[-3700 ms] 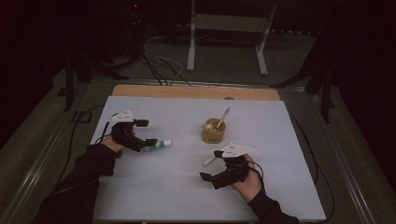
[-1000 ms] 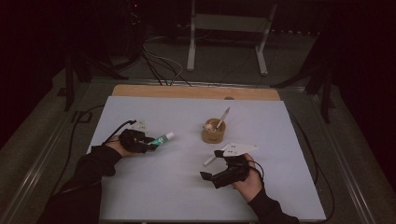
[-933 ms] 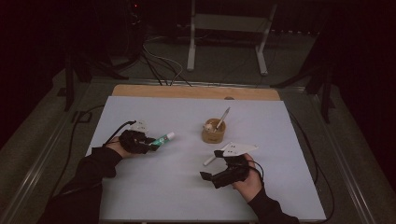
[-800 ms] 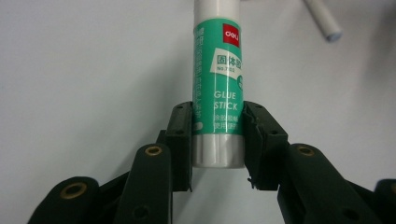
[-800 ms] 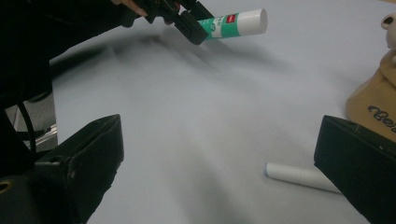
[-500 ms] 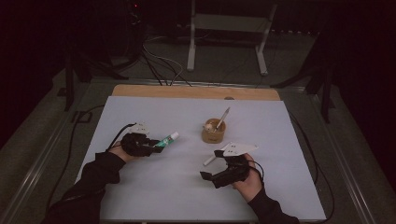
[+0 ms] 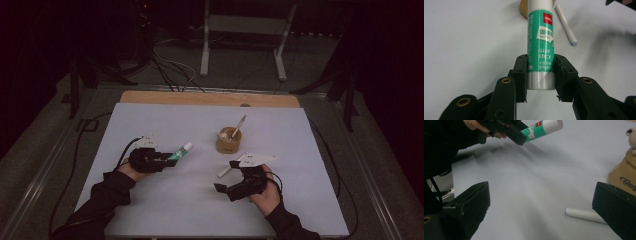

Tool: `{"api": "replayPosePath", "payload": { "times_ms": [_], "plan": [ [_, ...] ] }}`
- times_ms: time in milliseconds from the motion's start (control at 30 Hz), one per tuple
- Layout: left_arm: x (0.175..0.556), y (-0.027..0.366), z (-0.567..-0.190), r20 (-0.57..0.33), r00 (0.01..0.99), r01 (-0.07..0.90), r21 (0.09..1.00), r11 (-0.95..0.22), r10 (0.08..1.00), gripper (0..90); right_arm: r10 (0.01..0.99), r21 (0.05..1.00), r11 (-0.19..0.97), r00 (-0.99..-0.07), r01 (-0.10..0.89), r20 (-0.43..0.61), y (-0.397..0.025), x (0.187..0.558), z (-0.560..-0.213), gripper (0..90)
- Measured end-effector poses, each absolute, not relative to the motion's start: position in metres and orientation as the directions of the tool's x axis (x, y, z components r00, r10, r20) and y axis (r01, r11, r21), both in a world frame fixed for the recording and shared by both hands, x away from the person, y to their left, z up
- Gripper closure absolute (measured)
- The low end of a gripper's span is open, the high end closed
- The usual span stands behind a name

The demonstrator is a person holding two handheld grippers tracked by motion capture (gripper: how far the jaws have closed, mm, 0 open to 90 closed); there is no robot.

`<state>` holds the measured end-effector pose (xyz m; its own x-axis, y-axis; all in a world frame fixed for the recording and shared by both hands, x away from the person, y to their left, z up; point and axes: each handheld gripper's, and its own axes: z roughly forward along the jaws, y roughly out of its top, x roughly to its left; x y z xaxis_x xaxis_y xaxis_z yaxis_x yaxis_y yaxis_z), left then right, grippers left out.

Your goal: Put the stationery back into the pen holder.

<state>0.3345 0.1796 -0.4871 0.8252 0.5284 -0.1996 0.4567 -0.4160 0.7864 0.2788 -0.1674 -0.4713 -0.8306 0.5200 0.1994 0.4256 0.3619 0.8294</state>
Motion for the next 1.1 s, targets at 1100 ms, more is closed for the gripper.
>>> {"api": "replayPosePath", "payload": {
  "times_ms": [1100],
  "plan": [
    [0.292, 0.155, -0.492, -0.197, 0.797, 0.434, 0.844, -0.315, 0.570, 66.8, 0.577, 0.858, 0.262, -0.784, 0.441, 0.227, -0.176, 0.281, -0.458, 1.3]
  ]
}}
